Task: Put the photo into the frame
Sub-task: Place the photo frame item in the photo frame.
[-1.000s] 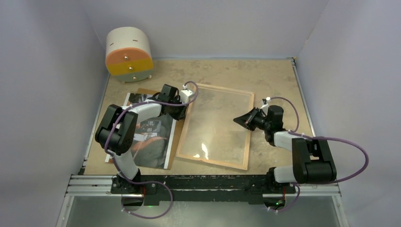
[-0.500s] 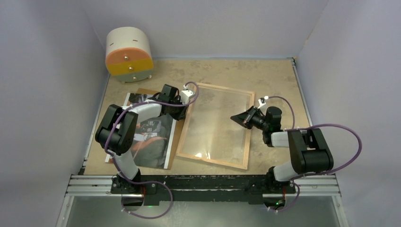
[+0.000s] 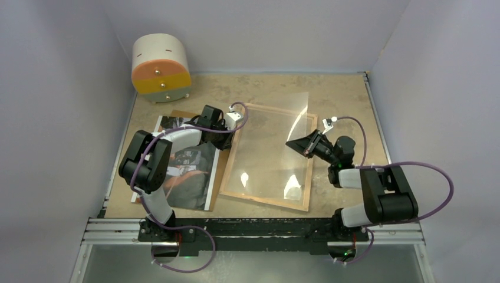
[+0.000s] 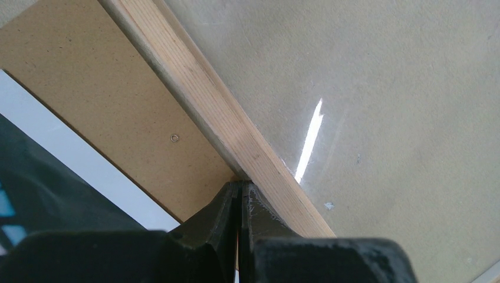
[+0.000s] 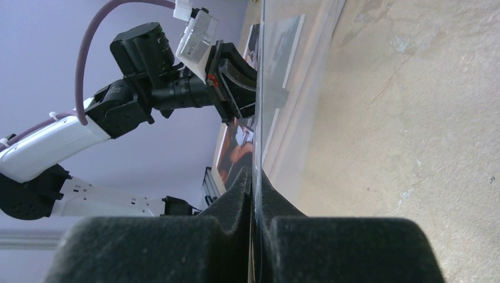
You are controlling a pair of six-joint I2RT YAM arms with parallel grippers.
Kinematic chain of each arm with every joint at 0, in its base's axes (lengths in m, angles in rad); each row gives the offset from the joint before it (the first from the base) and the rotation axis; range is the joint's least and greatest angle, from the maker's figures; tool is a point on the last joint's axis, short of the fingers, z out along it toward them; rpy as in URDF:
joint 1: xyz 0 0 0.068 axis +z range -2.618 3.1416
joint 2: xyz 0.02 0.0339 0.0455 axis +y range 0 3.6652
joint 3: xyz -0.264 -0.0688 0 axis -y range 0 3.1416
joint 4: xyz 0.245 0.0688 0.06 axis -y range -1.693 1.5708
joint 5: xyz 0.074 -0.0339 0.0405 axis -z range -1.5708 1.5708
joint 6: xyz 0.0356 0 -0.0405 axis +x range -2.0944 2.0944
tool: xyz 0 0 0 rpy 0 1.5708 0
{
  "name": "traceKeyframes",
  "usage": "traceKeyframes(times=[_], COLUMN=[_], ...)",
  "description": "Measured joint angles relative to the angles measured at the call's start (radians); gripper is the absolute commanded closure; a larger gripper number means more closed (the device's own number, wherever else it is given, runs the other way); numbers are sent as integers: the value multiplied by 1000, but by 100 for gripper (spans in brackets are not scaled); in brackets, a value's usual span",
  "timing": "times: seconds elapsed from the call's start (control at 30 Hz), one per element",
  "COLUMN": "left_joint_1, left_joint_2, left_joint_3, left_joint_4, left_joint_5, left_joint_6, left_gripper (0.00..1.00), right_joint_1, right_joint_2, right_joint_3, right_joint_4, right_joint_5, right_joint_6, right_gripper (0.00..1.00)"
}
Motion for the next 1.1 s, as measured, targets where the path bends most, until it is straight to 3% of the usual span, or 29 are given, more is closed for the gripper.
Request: traceKeyframes(times=[0.23,0.4,0.57,0.83,1.1], left_joint_1=[-1,-1,-1,-1,-2], left_joint_2=[0,0,0,0,0], left_joint_3=[0,0,0,0,0], left_joint_4=[0,0,0,0,-1], left_joint_5=[-3,-3,-3,-3,-3], left_joint_6=[0,0,1,3,3], left_gripper=[100,100,100,100,100], right_joint_1=[0,0,0,26,38], right_joint_2=[104,244,354,335,201], right_joint_3=[-23,-26,-26,-26,-3], right_joint_4=[143,311,373,414,396], right_joint_5=[-1,3,23,34,26], right_joint_6=[81,261,440,479,430], right_gripper=[100,100,100,100,100])
